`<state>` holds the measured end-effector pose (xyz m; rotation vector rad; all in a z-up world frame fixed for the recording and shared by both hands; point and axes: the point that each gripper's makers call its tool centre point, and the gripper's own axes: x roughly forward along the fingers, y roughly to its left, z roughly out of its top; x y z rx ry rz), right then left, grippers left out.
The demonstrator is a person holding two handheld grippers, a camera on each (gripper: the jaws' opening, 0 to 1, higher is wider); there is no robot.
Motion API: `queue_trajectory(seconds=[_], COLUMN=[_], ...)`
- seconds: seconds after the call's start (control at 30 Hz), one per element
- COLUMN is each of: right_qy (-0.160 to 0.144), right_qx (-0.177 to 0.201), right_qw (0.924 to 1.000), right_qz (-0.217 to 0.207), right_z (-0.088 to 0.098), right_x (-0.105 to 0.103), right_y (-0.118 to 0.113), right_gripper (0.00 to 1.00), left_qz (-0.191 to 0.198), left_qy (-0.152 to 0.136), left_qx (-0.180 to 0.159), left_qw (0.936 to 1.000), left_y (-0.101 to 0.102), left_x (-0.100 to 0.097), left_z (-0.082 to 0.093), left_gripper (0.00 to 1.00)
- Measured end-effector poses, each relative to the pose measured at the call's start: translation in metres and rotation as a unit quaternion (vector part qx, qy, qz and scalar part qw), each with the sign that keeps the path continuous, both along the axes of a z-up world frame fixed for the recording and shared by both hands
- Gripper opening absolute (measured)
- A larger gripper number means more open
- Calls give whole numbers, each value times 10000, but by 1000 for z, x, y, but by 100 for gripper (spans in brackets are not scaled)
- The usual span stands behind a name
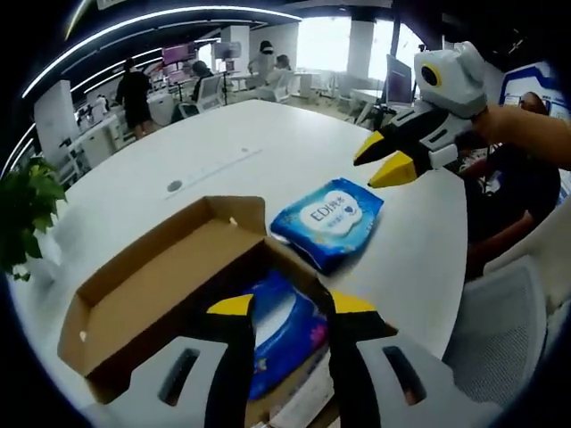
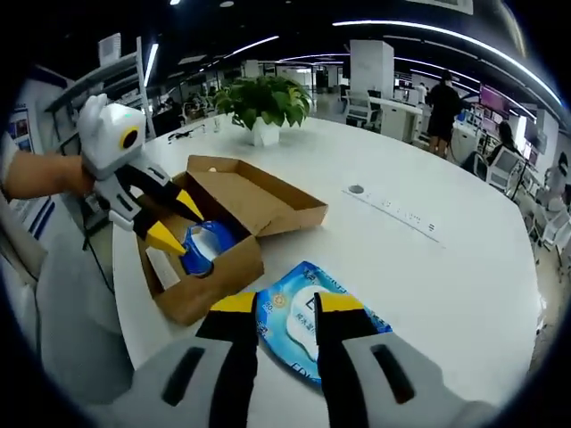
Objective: Operate the shoe box by opening the lid, removing the specified soft item, and placing it in the target area until the item is outside and the box remains undamaged.
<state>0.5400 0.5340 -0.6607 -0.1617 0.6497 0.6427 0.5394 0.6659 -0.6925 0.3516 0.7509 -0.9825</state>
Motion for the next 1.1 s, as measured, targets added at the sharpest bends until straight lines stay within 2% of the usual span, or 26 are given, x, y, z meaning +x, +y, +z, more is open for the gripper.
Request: queue_trajectory(seconds=[0.27,0.53,0.77,0.87,1.1], right_qy=[42,3,46,109,82], right_qx=[43,44,-19,24,-138], right_qw=[9994,9980,9961,9950,9927], right_qz=[335,627,883,989,1195], right_z=[-1,-1,-9,-10,-18], right_x=[1,3,5,6,12], right_y=[32,58,81,91,107], right_gripper=[21,20,20,17,19], left_qz=[56,-64,-273,-429,-753], left_qy=[103,152,179,204,272], left_qx=[131,190,259,235,197], left_qw=[9998,9997,9991,9986,9966], left_y=[21,30,32,29,23], left_x=[2,4,5,4,2], left_z=[-15,-24,-32,-33,-36], left_gripper=[31,32,33,33,30])
